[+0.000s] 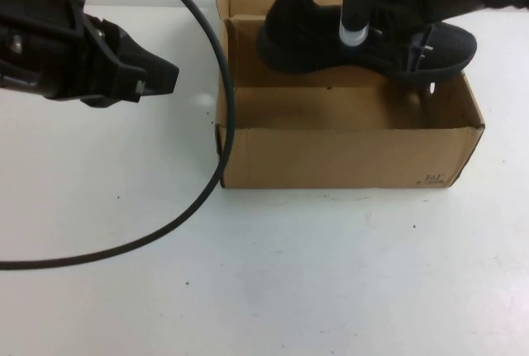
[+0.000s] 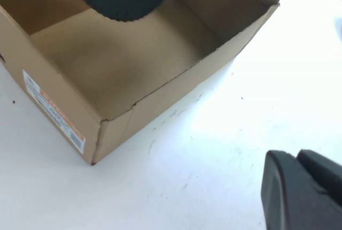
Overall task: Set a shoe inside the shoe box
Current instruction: Place the shoe in the shoe box
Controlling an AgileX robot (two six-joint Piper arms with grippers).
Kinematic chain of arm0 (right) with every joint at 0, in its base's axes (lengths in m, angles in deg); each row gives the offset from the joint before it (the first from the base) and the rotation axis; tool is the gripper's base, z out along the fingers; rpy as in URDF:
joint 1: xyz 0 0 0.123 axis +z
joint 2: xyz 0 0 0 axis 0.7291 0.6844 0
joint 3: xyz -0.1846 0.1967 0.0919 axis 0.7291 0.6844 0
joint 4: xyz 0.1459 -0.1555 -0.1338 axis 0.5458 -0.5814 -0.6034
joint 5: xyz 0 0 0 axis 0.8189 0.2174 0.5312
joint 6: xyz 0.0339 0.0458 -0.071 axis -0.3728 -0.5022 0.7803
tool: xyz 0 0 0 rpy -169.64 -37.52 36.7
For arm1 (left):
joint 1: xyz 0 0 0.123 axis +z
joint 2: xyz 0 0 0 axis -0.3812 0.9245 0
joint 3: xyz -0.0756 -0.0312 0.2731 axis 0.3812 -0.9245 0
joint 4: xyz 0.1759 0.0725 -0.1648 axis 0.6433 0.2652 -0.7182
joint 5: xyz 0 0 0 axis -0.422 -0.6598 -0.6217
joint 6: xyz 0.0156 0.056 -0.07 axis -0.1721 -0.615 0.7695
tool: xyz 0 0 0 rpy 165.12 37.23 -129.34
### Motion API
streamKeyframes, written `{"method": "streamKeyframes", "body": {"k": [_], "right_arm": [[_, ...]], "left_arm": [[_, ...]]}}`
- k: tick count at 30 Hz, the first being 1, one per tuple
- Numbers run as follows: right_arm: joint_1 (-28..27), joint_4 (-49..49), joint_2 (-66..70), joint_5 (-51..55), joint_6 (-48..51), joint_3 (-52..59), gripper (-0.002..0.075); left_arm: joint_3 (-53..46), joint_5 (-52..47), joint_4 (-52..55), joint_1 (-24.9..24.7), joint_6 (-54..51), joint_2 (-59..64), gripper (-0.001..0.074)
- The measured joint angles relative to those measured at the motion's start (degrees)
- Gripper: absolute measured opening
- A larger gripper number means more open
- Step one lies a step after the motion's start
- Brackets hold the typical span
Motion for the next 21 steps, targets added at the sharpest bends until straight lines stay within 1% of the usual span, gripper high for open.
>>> {"method": "streamKeyframes", "body": {"k": [11, 21], "right_arm": [[-0.5, -0.3, 9.1, -7.7, 0.6, -0.2, 0.0019], [-0.5, 2.4, 11.9, -11.1, 0.8, -0.3, 0.0018]], "left_arm": [[0.0, -0.6, 0.0, 0.0, 0.0, 0.0, 0.0005], [0.0, -0.7, -0.1, 0.0, 0.0, 0.4, 0.0005]]}}
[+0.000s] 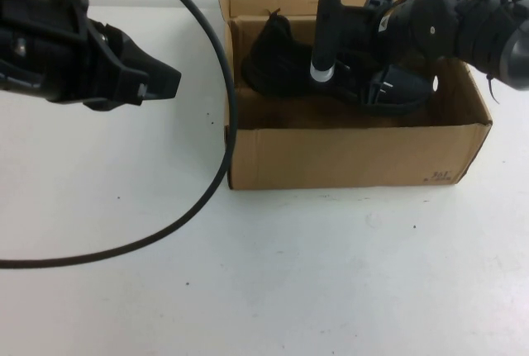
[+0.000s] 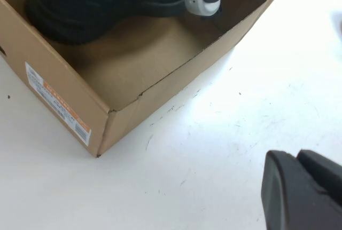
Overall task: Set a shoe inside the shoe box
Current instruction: Place the shoe in the shoe box
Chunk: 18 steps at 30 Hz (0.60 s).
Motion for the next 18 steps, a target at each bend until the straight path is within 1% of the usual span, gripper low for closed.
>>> {"method": "streamKeyframes", "body": {"k": [7, 18], "right_arm": [[0.0, 0.3, 0.0, -0.2, 0.0, -3.8, 0.0018], [0.0, 0.3, 2.3, -1.2, 0.0, -4.3, 0.0018]], "left_arm": [[0.0, 0.0, -0.4, 0.0, 0.0, 1.1, 0.0005], [0.0, -0.5, -0.4, 0.0, -0.1, 1.1, 0.0004]]}}
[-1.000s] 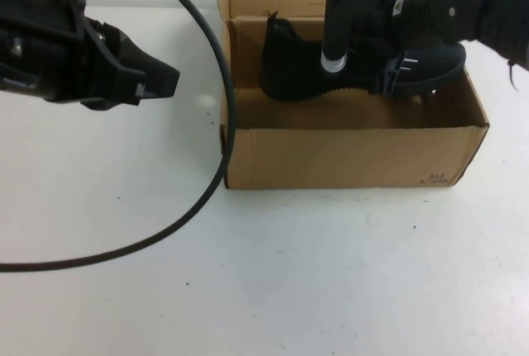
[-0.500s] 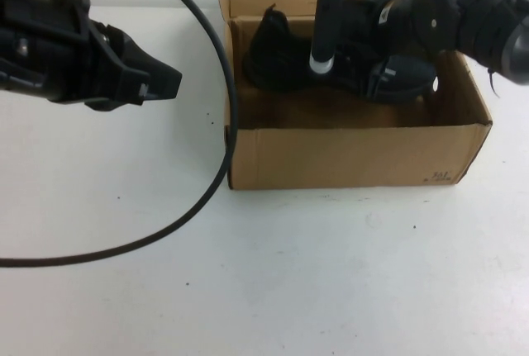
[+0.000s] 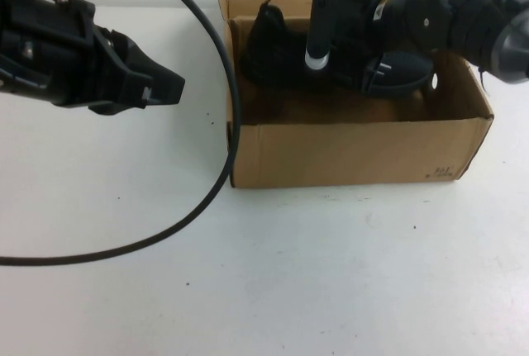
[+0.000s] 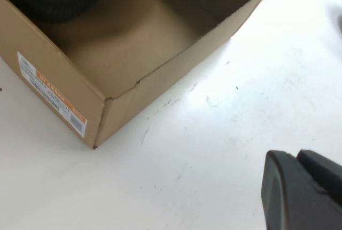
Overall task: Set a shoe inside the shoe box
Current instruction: Place the shoe in the shoe box
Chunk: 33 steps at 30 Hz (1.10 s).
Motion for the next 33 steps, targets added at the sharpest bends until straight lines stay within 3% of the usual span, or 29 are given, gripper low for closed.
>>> {"method": "streamKeyframes", "body": {"k": [13, 15, 19, 21, 24, 29, 33], "right_arm": [[0.0, 0.0, 4.0, -0.1, 0.0, -0.1, 0.0039], [0.0, 0.0, 4.0, -0.1, 0.0, -0.1, 0.0108], [0.0, 1.1, 3.7, -0.5, -0.2, -0.2, 0.032], [0.0, 2.8, 3.0, -0.5, -0.2, -0.2, 0.0387], [0.0, 5.1, 0.8, 0.2, -1.0, -0.2, 0.0429], [0.0, 5.5, -5.5, 3.6, -4.9, -0.2, 0.0428], [0.0, 6.2, -13.6, 8.6, -7.1, -0.2, 0.0308]], "left_arm": [[0.0, -1.4, 0.0, 0.0, -0.1, 0.0, 0.0004], [0.0, -1.6, 0.0, 0.0, -0.1, 0.0, 0.0004], [0.0, -2.5, 0.0, 0.0, -1.2, 0.0, 0.0004], [0.0, -3.1, 0.0, 0.0, -1.6, 0.0, 0.0004], [0.0, -4.2, 0.0, 0.0, -2.2, 0.0, 0.0004], [0.0, -5.5, 0.0, 0.0, -3.4, -1.3, 0.0004], [0.4, -6.1, 0.1, 0.0, -4.2, -5.1, 0.0004]]}}
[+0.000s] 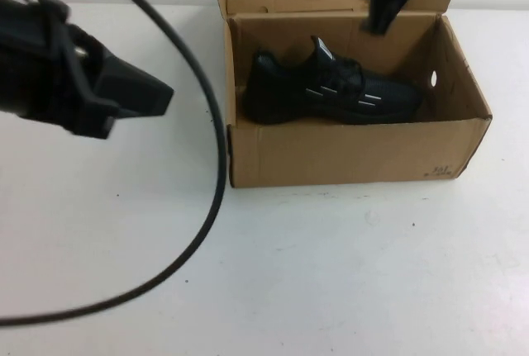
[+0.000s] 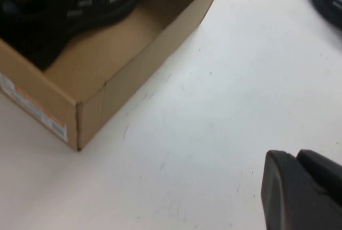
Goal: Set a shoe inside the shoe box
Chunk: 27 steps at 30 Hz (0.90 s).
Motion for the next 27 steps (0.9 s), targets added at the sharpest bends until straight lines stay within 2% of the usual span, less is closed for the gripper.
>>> {"method": "streamKeyframes", "body": {"k": [4, 7, 11, 15, 19, 23, 27], "right_arm": [[0.0, 0.3, -9.0, 5.1, -6.5, 0.0, 0.0076], [0.0, 0.0, -15.8, 9.4, -20.3, -0.1, 0.0013], [0.0, -1.9, -25.4, 16.5, -38.5, 0.0, -0.0009], [0.0, -1.6, -35.5, 17.3, -45.4, 6.2, -0.0014], [0.0, -1.6, -49.7, 10.3, -52.5, 21.1, -0.0015], [0.0, -1.7, -65.1, -3.3, -57.7, 41.7, -0.0015], [0.0, -1.9, -78.2, -11.2, -60.2, 58.9, -0.0015]], "left_arm": [[1.0, -0.5, 0.0, 0.0, -0.1, -6.4, 0.0004], [1.3, -1.2, 0.0, 0.0, 0.9, -11.3, 0.0004], [1.3, -0.9, 2.7, 0.0, 5.7, -17.5, 0.0001], [1.3, 1.8, 8.9, 0.0, 12.1, -23.6, -0.0001], [-1.9, 8.1, 16.3, 0.0, 19.7, -30.2, -0.0001], [-11.2, 14.6, 18.7, 0.0, 23.8, -35.5, -0.0001], [-21.5, 20.5, 18.2, 0.0, 24.7, -38.9, -0.0001]]}}
